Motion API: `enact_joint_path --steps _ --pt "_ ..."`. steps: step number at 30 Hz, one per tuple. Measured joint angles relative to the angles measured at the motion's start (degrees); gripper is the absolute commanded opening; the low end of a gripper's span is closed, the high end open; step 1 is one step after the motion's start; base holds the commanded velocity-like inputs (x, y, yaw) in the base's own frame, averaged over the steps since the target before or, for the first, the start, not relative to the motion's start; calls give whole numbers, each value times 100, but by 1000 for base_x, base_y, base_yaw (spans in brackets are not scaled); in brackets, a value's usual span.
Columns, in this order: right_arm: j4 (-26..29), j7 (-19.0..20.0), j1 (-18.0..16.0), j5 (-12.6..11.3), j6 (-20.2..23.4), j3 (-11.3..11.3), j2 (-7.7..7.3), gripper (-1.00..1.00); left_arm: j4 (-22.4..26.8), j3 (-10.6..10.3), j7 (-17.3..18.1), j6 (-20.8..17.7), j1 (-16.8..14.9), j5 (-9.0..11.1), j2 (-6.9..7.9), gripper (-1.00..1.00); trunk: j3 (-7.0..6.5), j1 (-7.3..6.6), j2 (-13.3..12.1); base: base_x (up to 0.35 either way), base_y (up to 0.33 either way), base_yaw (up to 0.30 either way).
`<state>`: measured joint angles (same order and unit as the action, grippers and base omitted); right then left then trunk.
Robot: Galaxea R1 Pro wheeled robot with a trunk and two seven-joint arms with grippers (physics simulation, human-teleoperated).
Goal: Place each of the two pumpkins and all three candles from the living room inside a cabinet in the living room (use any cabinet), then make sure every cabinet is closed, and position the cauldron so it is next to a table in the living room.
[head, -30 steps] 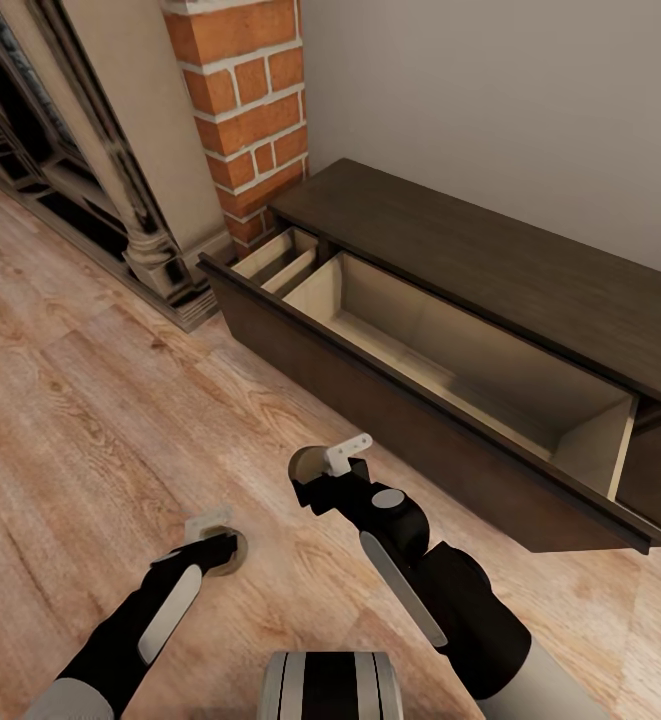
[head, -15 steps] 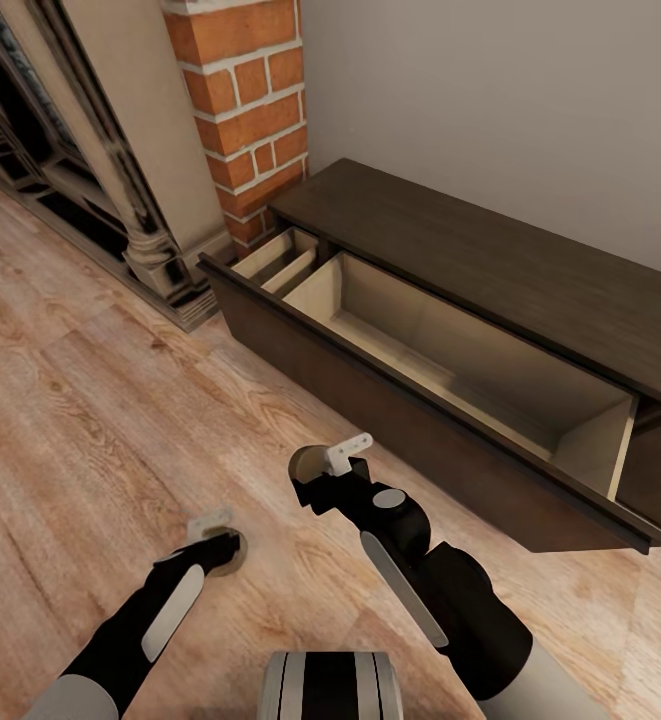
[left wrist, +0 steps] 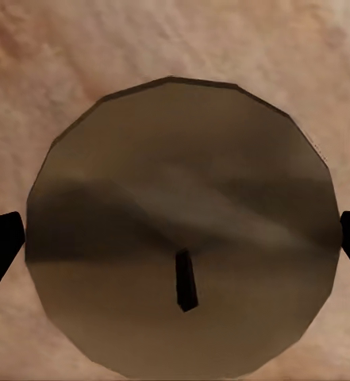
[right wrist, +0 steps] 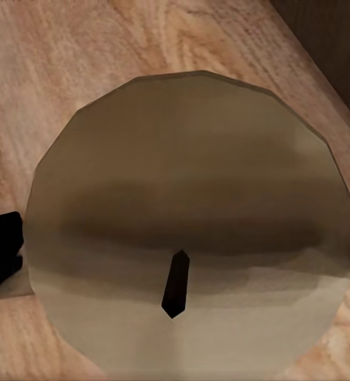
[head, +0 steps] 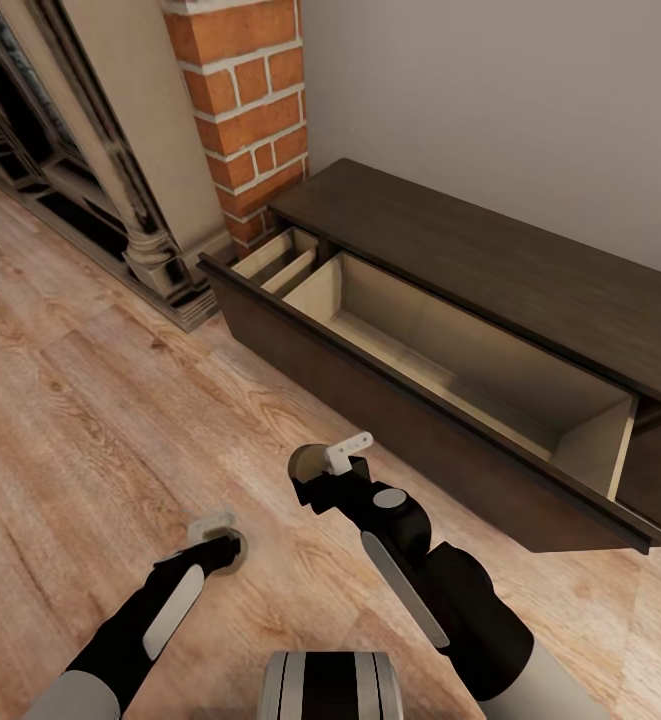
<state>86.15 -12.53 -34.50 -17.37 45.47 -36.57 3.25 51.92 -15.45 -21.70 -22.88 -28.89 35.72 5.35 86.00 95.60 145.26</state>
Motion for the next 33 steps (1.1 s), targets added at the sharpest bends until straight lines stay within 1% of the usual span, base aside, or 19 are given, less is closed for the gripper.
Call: enact_joint_path --steps 2,7,11,18,33 --pt "1 0 0 3 2 4 -4 -100 -101 -2 9 11 -46 25 -2 -100 0 0 0 0 0 0" --pt "1 0 8 -3 1 2 -1 -100 -165 -2 10 29 -73 58 -2 -100 0 0 0 0 0 0" --pt "3 0 28 -2 1 3 0 -100 -180 -1 2 123 -77 48 1 -100 0 0 0 0 0 0" --pt "6 1 39 -2 2 -1 0 -100 -179 -17 1 170 -79 19 1 -100 0 0 0 0 0 0" --pt "44 0 52 -2 1 6 0 -100 101 -10 29 148 -79 -8 18 -100 0 0 0 0 0 0"
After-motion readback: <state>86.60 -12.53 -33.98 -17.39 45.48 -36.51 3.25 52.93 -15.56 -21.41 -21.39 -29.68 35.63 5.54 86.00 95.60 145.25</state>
